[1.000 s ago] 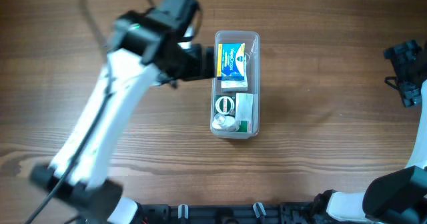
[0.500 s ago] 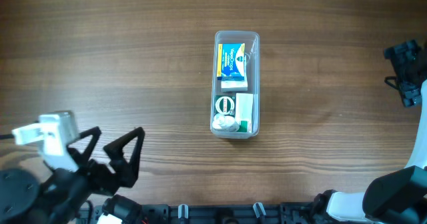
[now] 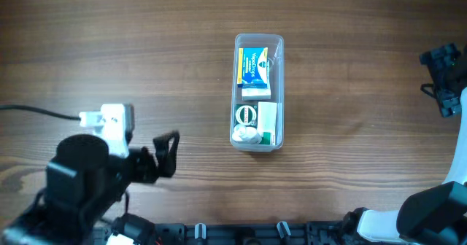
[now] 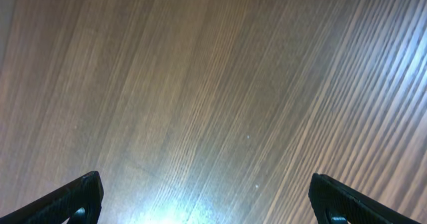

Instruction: Pack container

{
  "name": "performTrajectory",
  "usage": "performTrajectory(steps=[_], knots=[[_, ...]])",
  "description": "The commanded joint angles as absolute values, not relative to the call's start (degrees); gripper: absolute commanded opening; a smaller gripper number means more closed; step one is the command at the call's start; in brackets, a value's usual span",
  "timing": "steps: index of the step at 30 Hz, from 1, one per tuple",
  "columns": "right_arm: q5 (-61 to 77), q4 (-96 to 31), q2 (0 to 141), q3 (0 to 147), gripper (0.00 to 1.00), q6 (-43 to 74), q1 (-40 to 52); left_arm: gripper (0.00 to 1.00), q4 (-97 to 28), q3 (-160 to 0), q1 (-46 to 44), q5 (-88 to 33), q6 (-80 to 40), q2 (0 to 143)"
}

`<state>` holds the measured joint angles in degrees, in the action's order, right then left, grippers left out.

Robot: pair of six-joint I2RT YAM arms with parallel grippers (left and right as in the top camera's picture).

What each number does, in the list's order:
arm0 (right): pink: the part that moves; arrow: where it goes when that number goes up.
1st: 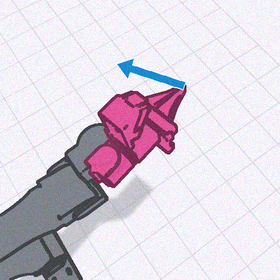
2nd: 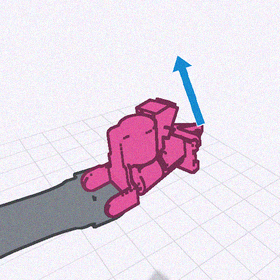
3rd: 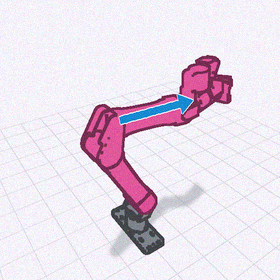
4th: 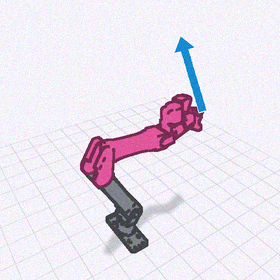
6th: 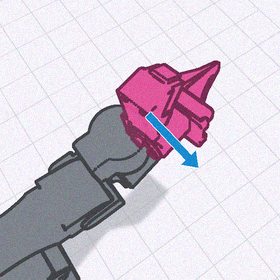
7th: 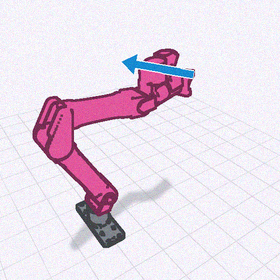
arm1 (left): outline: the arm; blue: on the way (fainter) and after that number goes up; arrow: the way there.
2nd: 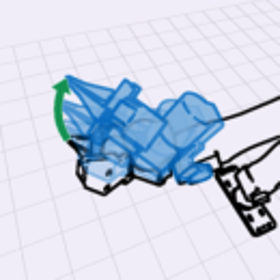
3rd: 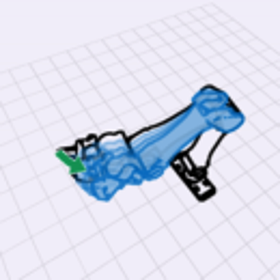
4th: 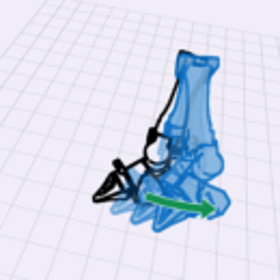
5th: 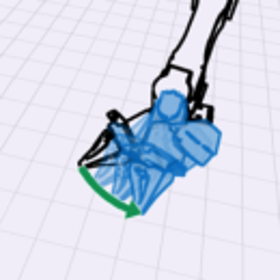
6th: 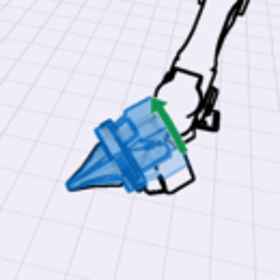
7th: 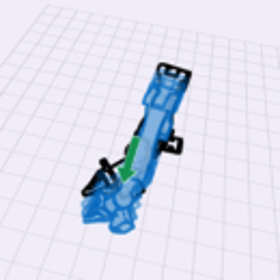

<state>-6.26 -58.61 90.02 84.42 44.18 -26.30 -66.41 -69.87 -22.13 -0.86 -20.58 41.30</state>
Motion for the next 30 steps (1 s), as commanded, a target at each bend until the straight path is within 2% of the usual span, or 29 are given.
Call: performTrajectory(steps=[1,5,10,13,18,21,26,30], knots=[[-6.17,-58.65,90.54,84.62,1.00,45.15,-26.17,1.00,-54.46,-53.74,-15.11,-3.86,-16.69,33.45],[-6.17,-58.65,90.54,84.62,1.00,45.12,-26.17,1.00,-34.74,-32.58,-7.55,-7.68,-16.67,18.59],[-6.17,-58.65,90.54,84.62,1.00,45.12,-26.17,1.00,-23.27,-20.62,-4.03,-7.64,-16.67,9.93],[-6.17,-58.65,90.54,84.62,1.00,45.15,-26.17,1.00,-15.77,-13.87,-3.33,-7.68,-16.80,9.69],[-6.17,-58.67,90.54,84.62,1.00,45.12,-26.17,1.00,-12.78,-9.65,-1.54,-7.66,-17.10,7.29],[-6.17,-58.65,90.54,84.62,1.00,45.15,-26.17,1.00,-13.10,-7.70,-0.45,-7.66,-16.91,0.43],[-6.17,-58.65,90.54,84.62,1.00,45.12,-26.17,1.00,-12.40,-7.35,-0.40,-7.44,-16.64,0.12],[-6.17,-58.65,90.54,84.62,1.00,45.12,-26.17,1.00,-5.67,-3.49,-0.40,-7.88,-13.67,0.12]])
